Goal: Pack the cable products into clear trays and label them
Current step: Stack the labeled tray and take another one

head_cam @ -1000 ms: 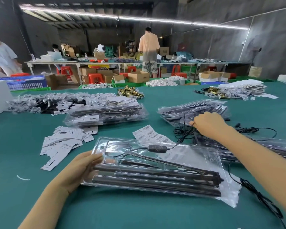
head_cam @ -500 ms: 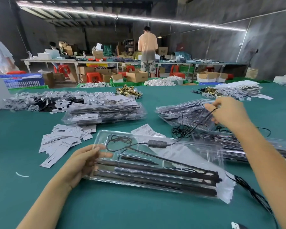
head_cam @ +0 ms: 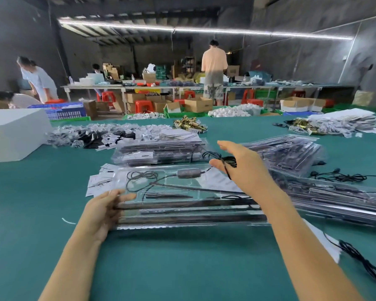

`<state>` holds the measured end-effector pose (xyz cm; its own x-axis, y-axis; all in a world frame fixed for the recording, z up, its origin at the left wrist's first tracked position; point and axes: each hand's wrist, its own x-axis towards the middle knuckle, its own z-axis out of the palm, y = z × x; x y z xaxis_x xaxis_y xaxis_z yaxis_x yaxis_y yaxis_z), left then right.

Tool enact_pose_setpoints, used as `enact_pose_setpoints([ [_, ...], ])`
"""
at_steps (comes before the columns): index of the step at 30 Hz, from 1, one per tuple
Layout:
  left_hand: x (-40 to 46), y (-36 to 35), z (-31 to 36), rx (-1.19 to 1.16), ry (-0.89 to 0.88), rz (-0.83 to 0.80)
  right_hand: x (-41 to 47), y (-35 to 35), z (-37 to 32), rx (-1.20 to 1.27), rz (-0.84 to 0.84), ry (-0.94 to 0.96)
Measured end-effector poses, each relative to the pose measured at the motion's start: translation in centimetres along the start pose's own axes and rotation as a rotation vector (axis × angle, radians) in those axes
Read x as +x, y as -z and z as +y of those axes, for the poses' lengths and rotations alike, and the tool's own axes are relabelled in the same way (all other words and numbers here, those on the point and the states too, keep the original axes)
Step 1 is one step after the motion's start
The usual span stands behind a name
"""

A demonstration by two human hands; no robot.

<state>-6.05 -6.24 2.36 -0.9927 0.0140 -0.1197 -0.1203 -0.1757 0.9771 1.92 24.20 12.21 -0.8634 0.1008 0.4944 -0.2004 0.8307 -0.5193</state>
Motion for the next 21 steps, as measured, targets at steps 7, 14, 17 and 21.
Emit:
enact_pose_setpoints([
  [7,-0.4,1.6,1.0,0.011,-0.026,0.006,0.8,3.1,1.6,-0.023,-0.088,-0.193],
  [14,0.0,2.6,1.4,-0.024,0.077,0.022,1.1,5.1,5.4,0.331,-0.089,-0.464],
  [17,0.0,2.2,1.6,-0.083,0.124,0.023,1.6,5.3,6.4,0.372,0.080,-0.504],
  [21,0.0,1.2,2.1,-0.269,0.234,0.051,1.6,5.4,5.6,0.826,0.233,-0.626],
])
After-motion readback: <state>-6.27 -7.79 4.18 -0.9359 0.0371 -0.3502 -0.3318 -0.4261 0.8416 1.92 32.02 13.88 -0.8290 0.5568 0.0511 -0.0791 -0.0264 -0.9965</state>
